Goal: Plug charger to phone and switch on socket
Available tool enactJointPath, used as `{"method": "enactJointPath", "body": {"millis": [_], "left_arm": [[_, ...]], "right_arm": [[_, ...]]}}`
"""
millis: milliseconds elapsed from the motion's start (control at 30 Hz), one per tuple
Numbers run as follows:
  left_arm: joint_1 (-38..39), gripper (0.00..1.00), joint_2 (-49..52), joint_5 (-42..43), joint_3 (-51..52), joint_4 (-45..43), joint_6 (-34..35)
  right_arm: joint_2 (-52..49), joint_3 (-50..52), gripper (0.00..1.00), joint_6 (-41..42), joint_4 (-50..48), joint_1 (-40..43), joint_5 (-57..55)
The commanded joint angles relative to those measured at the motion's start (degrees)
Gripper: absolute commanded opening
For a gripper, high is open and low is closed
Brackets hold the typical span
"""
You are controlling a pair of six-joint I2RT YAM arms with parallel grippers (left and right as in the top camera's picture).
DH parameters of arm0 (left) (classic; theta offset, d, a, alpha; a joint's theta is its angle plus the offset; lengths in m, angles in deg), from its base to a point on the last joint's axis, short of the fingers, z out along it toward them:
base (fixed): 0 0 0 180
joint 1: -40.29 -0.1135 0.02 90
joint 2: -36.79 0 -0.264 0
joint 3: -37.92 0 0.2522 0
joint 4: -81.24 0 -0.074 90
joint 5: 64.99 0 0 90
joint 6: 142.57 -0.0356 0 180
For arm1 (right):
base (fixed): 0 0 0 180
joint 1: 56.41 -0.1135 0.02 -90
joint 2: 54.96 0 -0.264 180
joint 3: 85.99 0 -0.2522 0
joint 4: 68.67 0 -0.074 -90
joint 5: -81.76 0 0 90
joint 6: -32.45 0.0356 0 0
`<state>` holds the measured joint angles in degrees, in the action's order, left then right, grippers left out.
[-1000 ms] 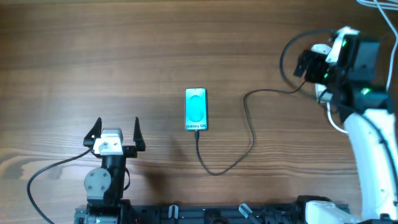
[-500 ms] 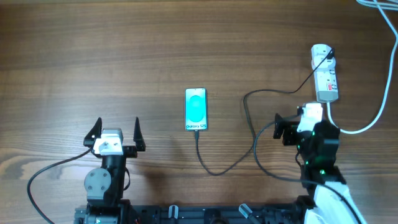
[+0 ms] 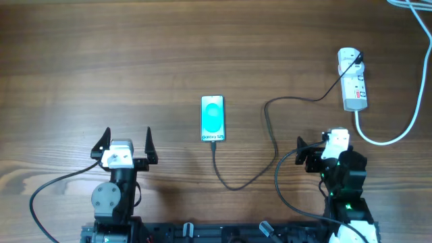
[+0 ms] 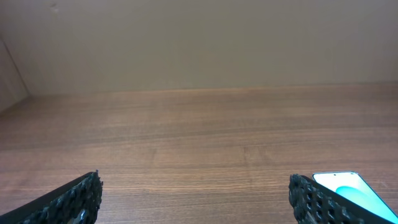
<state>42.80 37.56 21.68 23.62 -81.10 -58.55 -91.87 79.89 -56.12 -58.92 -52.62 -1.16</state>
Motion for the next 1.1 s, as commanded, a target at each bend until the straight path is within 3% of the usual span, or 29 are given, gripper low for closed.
{"method": "enactJointPath", "body": {"millis": [0,200,267,367,1067], "left_arm": [[-0.39,1.00,-0.61,0.26,0.22,0.07,-0.66],[-0.39,1.00,-0.61,0.24,0.22,0.07,-0.66],[-0.39,1.00,-0.61,0.26,0.22,0.07,-0.66],[-0.39,1.00,-0.61,0.26,0.22,0.07,-0.66],[-0.39,1.00,-0.61,0.24,0.22,0.07,-0.66]], "right_arm": [[8.00,0.07,0.99,0.07,3.65,-0.09,0.31],[23.87,0.07,1.00,0.07,3.61,-0.09,1.36],[33.35,0.07,1.00,0.26,3.58,-0.09,1.36],[36.61,0.07,1.00,0.20,3.61,-0.09,0.87],[36.70,0.07,1.00,0.22,3.56,-0.09,0.66]]}}
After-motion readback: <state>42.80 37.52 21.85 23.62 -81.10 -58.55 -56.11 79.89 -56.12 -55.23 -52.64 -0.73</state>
